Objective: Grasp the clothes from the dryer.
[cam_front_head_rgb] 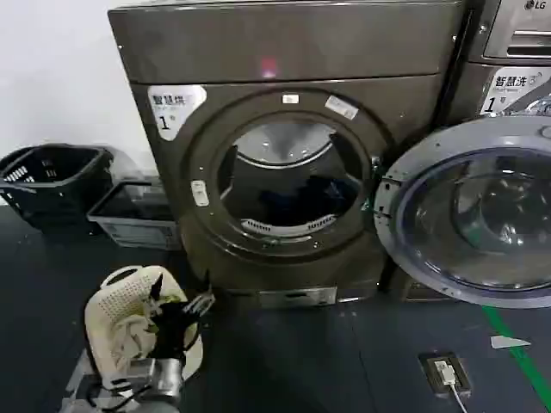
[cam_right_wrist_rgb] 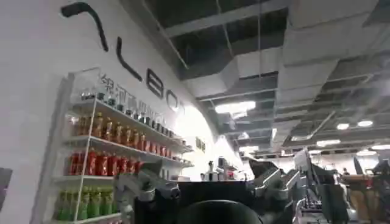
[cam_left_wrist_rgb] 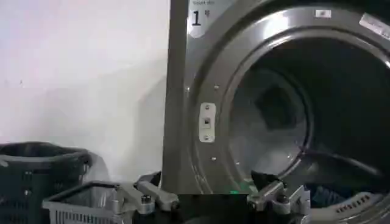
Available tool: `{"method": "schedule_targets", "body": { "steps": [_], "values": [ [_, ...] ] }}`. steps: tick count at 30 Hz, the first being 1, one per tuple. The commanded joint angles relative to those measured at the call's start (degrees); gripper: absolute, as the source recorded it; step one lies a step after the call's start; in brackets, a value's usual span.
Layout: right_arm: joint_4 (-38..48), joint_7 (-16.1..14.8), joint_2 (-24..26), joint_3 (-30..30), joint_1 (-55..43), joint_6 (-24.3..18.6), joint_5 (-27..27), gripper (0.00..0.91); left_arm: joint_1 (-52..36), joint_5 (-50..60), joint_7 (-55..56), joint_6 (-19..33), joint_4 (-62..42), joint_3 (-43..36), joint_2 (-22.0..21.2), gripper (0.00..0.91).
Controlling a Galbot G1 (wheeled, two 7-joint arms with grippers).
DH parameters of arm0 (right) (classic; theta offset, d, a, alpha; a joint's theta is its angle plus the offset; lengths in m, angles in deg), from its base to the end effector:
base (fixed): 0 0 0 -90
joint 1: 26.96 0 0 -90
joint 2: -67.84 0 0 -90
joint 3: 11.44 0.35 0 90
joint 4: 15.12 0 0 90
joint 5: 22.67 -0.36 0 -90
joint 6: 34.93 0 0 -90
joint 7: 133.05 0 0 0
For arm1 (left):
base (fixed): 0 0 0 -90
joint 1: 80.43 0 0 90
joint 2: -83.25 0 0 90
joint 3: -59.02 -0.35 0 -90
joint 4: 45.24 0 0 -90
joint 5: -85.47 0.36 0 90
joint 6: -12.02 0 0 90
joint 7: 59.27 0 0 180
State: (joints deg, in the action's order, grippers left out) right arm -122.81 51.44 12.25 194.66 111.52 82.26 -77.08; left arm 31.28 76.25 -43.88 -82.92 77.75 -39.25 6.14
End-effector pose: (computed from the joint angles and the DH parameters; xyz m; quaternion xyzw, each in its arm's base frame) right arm -0.1183 -0.3901 0.0968 0.5574 0.7989 -0.1300 0.1848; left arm 0.2185 -0.0080 -0.2590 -0.0116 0.9992 -0.0127 0.0357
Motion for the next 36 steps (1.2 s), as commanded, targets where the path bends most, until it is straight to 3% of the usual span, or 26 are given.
{"method": "schedule_targets", "body": {
  "steps": [1, 36],
  "values": [
    [-0.50, 0.11, -0.10, 0.18, 0.20, -0.37, -0.44, 0.907, -0.38, -1.24, -0.14, -0.05, 0.13, 0.26, 0.00, 0.907],
    [-1.36, -0.73, -0.53, -1.33, -1.68, -0.77, -2.28, 0.907, -0.38, -2.82, -2.22, -2.15, 1.52, 0.31, -1.55, 0.907]
  ]
}}
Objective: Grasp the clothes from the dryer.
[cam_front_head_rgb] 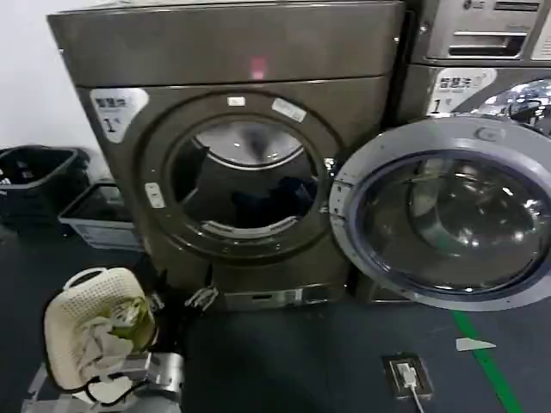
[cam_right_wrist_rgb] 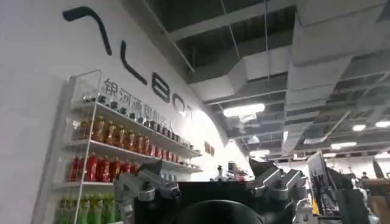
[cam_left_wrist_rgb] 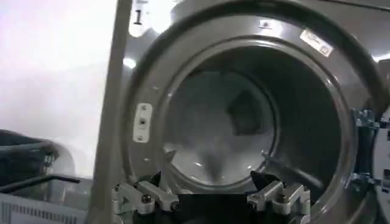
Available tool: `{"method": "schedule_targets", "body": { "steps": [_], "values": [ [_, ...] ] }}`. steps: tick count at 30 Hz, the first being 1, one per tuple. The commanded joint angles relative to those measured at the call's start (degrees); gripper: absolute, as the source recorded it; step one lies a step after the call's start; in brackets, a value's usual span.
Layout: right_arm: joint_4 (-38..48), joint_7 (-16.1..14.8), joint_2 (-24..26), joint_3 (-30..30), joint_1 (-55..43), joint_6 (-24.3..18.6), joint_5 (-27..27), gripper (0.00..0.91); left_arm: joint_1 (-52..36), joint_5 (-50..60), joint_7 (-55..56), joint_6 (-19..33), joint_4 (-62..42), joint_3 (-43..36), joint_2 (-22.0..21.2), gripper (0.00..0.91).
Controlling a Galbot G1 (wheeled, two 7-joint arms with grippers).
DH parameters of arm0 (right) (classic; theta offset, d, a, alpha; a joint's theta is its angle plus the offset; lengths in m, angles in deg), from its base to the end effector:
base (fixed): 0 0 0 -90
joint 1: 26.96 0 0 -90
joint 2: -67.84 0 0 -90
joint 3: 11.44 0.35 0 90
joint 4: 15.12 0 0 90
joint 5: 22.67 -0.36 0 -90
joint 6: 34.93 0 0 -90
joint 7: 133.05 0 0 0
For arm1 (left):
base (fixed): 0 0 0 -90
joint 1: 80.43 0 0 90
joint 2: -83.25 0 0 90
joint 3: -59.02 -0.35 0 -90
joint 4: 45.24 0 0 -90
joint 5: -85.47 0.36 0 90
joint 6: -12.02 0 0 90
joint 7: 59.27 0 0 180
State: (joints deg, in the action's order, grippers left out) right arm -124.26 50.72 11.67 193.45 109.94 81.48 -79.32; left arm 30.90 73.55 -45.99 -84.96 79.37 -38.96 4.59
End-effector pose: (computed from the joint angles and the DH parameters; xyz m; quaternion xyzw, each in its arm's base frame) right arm -0.1131 -0.3854 0.0902 0.5346 0.8123 -0.1181 0.2009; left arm 0.2185 -0.0117 -0.2472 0.0053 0.9985 -0.0448 0.0310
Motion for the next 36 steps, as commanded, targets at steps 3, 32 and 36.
{"method": "schedule_targets", "body": {
  "steps": [3, 32, 36],
  "values": [
    [0.13, -0.08, 0.00, -0.34, -0.37, 0.01, 0.00, 0.907, -0.17, -0.43, -0.24, -0.42, -0.07, 0.01, -0.21, 0.907],
    [-1.46, -2.02, -0.50, -1.60, -0.42, -3.67, -0.20, 0.907, -0.91, 1.39, -0.34, 0.35, 0.01, 0.18, -0.22, 0.907],
    [-1.24, -2.72, -1.01, -2.49, -0.24, -8.38, 0.14, 0.907, -1.27, 1.40, -0.35, 0.21, -0.15, 0.10, -0.32, 0.907]
  ]
}}
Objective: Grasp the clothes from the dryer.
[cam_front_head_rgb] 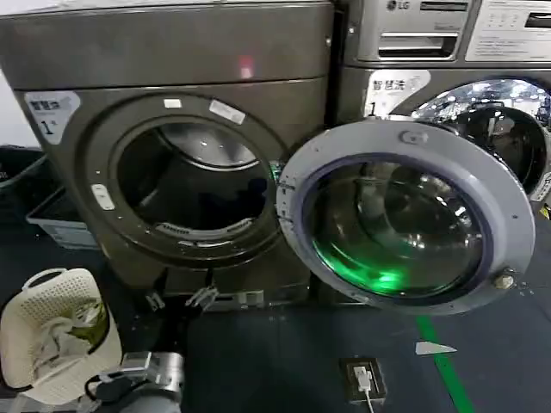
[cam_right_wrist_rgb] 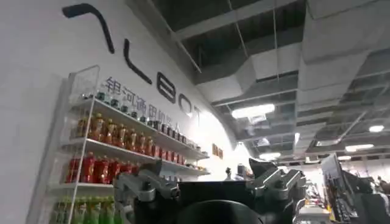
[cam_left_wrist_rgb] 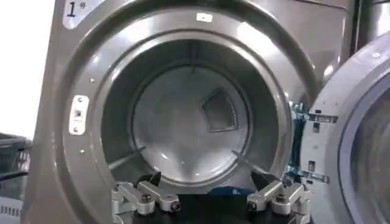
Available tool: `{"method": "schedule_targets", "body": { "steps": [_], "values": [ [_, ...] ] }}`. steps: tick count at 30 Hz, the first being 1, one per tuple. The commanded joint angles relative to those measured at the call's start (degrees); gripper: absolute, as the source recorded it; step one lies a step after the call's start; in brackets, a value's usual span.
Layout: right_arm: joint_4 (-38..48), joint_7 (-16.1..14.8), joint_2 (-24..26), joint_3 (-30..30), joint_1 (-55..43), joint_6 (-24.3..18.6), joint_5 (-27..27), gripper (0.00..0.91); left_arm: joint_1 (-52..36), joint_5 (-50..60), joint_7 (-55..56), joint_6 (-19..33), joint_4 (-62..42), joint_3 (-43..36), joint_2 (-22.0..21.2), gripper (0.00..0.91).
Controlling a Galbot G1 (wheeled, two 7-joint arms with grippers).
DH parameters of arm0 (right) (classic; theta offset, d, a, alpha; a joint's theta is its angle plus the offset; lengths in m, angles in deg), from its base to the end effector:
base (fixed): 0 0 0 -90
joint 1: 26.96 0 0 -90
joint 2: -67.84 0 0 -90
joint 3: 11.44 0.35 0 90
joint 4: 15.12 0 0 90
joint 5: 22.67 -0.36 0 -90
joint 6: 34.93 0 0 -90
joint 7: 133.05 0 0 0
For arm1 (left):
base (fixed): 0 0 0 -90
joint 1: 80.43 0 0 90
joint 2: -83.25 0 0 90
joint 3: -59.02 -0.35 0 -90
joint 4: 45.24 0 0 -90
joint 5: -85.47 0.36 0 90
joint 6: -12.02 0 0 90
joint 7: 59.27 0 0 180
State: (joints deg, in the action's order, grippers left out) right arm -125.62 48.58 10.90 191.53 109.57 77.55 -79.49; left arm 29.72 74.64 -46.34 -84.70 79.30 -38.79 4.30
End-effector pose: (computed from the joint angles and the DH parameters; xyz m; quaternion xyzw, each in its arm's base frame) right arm -0.1038 -0.3824 0.0829 0.5049 0.8239 -0.1360 0.2183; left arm 0.2238 -0.0116 -0.2429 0.0047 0.9982 -0.0377 0.0455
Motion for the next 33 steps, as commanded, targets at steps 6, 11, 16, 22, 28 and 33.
{"method": "schedule_targets", "body": {
  "steps": [6, 11, 16, 22, 28, 33],
  "values": [
    [-0.06, -1.08, -0.34, -0.67, 0.25, -5.29, 0.67, 0.907, -0.18, 0.18, 0.06, -0.02, -0.16, -0.01, -0.09, 0.907],
    [-0.45, -1.22, -0.60, -0.88, 0.26, -5.66, 0.65, 0.907, -0.23, 0.21, 0.08, -0.04, -0.45, -0.27, -0.37, 0.907],
    [-0.55, -1.41, -0.88, -0.93, 0.21, -5.80, 0.69, 0.907, -0.54, 0.29, 0.09, -0.15, -0.78, -0.72, -0.54, 0.907],
    [-0.92, -1.90, -1.17, -1.55, -0.21, -5.89, 0.81, 0.907, -0.65, 0.18, 0.07, -0.16, -1.16, -0.48, -0.51, 0.907],
    [-1.28, -1.95, -1.37, -1.71, -0.26, -5.94, 0.81, 0.907, -0.92, 0.01, 0.08, -0.17, -1.42, -0.39, -0.37, 0.907],
    [-2.08, -1.73, -2.02, -1.97, -0.15, -5.54, 0.93, 0.907, -0.97, -0.01, 0.07, -0.12, -1.59, -0.53, -0.29, 0.907]
  ]
}}
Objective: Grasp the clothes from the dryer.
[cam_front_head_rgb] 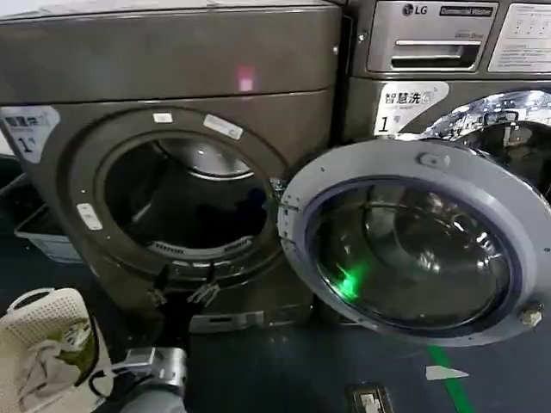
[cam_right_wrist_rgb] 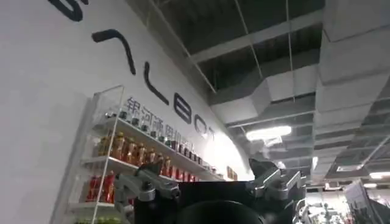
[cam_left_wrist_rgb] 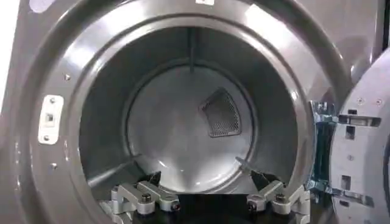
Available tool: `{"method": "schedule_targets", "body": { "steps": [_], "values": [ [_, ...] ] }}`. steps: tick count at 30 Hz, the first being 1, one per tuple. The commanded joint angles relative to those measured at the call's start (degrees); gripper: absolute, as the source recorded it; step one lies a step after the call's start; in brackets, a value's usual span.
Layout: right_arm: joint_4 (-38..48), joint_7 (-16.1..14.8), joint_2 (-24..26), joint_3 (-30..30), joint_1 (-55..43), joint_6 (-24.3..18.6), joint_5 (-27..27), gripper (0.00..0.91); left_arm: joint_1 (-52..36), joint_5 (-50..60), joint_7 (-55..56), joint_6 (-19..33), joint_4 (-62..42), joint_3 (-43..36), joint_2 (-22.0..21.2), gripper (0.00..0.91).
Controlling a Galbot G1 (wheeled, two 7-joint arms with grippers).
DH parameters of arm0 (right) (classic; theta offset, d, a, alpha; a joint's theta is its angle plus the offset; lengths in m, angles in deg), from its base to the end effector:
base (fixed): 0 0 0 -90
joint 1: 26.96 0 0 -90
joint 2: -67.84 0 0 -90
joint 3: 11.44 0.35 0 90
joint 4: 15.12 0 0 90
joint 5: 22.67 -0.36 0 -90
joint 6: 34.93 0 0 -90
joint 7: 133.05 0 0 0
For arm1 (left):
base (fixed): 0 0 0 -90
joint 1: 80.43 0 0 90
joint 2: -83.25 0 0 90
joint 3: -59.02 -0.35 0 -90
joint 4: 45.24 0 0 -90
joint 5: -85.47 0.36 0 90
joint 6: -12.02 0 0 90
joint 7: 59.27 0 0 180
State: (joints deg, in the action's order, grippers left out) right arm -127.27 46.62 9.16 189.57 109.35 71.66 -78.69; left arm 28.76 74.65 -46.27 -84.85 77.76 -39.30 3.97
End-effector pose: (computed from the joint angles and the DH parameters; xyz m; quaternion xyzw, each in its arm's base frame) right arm -0.0979 -0.3773 0.0718 0.4813 0.8259 -0.1661 0.2422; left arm 0.2298 -0.0143 -0.2487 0.0053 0.9985 -0.0390 0.0387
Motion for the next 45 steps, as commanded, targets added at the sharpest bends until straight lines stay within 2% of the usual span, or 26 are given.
{"method": "schedule_targets", "body": {
  "steps": [1, 6, 9, 10, 13, 19, 23, 28, 29, 31, 33, 36, 40, 45],
  "values": [
    [-0.68, 0.53, -0.37, 0.06, 0.16, 1.30, 0.74, 0.907, -0.03, -0.02, -0.01, 0.06, -0.07, -0.01, 0.06, 0.907],
    [-1.51, -0.54, -0.54, 0.57, 0.28, 4.34, 3.64, 0.907, -1.26, -0.11, -0.07, 0.26, -1.30, -0.03, 0.10, 0.907],
    [-2.33, -4.25, -0.70, 2.06, 0.80, 7.70, 6.97, 0.907, -5.76, -1.43, -0.21, -0.09, -4.54, 0.23, -0.13, 0.907],
    [-2.49, -4.39, -0.52, 2.48, 1.02, 8.42, 7.36, 0.907, -7.45, -1.76, -0.23, -0.19, -5.26, 0.29, -0.27, 0.907],
    [-2.63, -4.07, -0.23, 3.16, 1.41, 9.88, 7.59, 0.907, -15.52, -2.35, -0.94, -0.21, -13.66, -0.07, -0.75, 0.907],
    [-2.24, -3.82, -0.37, 3.78, 1.82, 9.38, 7.46, 0.907, -34.81, -2.30, -2.33, 0.78, -34.34, -0.96, -1.05, 0.907],
    [-2.32, -3.84, -0.64, 3.20, 1.07, 9.22, 7.45, 0.907, -45.68, -1.45, -7.63, 1.05, -50.05, -1.49, -0.74, 0.907],
    [-2.22, -3.79, -0.59, 2.96, 0.79, 9.23, 7.38, 0.907, -57.87, 8.73, -26.08, -0.57, -65.80, -4.77, 1.04, 0.907],
    [-2.19, -3.82, -0.63, 2.87, 0.73, 9.22, 7.38, 0.907, -61.32, 13.23, -31.45, 0.35, -70.55, -6.78, 1.67, 0.907],
    [-2.00, -3.83, -0.55, 2.69, 0.61, 9.13, 7.38, 0.907, -65.80, 20.03, -40.49, 5.76, -77.66, -10.76, 2.53, 0.907],
    [-1.92, -3.87, -0.39, 2.66, 0.47, 9.13, 7.36, 0.907, -71.50, 23.60, -48.62, 8.06, -85.79, -18.22, 4.05, 0.907],
    [-2.06, -3.85, -0.59, 2.01, -0.02, 9.11, 7.39, 0.907, -78.16, 26.79, -58.37, 10.00, -92.12, -26.60, 3.97, 0.907],
    [-1.80, -3.97, -0.88, 1.83, -0.37, 9.03, 7.43, 0.907, -85.77, 37.26, -65.00, 11.26, -102.32, -31.39, 1.05, 0.907],
    [-2.16, -4.01, -1.17, 1.22, -0.93, 8.97, 7.47, 0.907, -89.34, 51.24, -64.49, 8.33, -109.66, -32.43, -3.56, 0.907]
  ]
}}
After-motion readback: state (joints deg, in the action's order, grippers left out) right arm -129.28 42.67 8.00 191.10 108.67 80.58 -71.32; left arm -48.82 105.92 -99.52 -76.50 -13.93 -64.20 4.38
